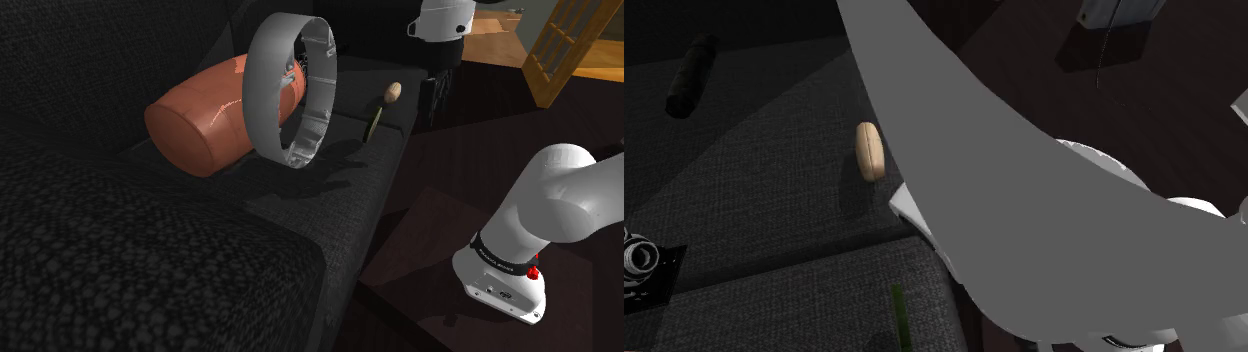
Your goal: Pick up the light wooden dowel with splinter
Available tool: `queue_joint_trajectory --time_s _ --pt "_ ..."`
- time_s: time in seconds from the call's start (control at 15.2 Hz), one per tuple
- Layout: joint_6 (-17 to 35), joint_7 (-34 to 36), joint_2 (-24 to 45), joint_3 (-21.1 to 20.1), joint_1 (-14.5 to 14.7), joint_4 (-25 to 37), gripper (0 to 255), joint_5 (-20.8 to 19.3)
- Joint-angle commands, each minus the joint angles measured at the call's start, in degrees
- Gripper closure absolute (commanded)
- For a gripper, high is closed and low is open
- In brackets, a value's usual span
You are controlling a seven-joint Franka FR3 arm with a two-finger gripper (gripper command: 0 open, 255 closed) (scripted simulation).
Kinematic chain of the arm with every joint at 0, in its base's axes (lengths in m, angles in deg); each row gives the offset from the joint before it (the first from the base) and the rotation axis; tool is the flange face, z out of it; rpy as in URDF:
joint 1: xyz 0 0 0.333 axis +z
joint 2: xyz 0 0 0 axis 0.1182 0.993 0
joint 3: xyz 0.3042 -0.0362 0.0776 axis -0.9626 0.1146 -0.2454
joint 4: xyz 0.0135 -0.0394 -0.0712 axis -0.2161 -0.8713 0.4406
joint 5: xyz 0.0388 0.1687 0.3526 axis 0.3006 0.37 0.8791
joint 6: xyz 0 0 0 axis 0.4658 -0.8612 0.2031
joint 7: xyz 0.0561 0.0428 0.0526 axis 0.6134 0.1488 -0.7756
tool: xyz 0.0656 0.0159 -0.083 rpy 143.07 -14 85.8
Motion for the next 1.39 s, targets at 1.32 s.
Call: queue_joint_trajectory --time_s 1.32 --pt "23.4 29.2 29.6 7.4 -16.0 16.2 0 4.3"
